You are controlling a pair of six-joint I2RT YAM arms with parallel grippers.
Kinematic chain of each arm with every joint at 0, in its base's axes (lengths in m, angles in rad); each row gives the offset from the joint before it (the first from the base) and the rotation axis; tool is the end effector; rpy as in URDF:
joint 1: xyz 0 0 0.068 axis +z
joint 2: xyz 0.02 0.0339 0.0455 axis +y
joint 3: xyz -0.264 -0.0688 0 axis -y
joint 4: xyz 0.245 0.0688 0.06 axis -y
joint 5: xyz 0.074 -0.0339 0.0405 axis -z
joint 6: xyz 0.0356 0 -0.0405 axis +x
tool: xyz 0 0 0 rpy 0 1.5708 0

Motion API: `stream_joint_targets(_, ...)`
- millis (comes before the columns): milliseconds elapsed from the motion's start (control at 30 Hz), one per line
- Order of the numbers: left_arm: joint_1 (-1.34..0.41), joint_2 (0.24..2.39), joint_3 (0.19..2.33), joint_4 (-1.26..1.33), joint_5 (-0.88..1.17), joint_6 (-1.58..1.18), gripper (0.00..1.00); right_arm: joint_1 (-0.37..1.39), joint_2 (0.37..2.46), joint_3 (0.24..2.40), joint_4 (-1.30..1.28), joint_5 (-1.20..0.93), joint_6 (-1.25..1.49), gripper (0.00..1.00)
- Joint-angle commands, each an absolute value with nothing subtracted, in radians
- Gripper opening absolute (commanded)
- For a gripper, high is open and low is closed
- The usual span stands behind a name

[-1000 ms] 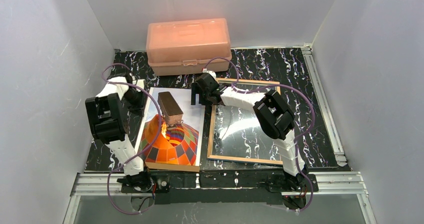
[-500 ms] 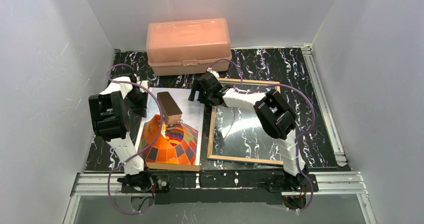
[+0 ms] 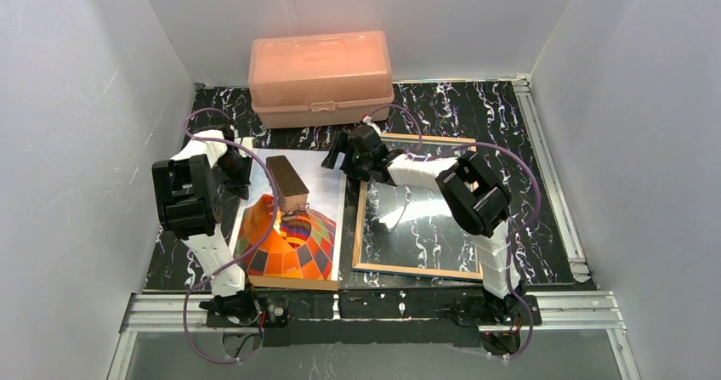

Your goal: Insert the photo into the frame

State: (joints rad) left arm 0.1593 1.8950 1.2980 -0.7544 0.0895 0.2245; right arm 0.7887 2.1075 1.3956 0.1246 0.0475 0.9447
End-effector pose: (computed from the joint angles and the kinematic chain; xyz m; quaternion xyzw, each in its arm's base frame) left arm 0.3602 0.0546 0.1688 0.0373 0.9923 -0.0228 0.1158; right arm 0.3331 0.3329 0.1650 0.0798 0.8777 0.3462 0.3215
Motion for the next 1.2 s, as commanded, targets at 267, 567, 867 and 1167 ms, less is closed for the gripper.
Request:
stream_joint_targets(267, 0.119, 1.912, 1.255, -0.741, 0.111, 0.225, 0.07, 0.810, 2.025, 1.364, 0.105, -0.024, 0.899, 0.99)
stream_joint_targets(567, 0.114, 1.915, 1.258, -0.754, 0.136, 0.222, 0.06, 0.852, 2.034, 1.442, -0.047, 0.066, 0.780, 0.99)
stream_joint_targets(867, 0.110, 1.918, 1.282, -0.784, 0.194, 0.205, 0.06, 0.890, 2.050, 1.513, -0.158, 0.168, 0.661, 0.99)
stream_joint_targets(1167, 0.098, 1.922, 1.278, -0.790, 0.202, 0.201, 0.05, 0.881, 1.952, 1.347, 0.086, 0.085, 0.756, 0.99)
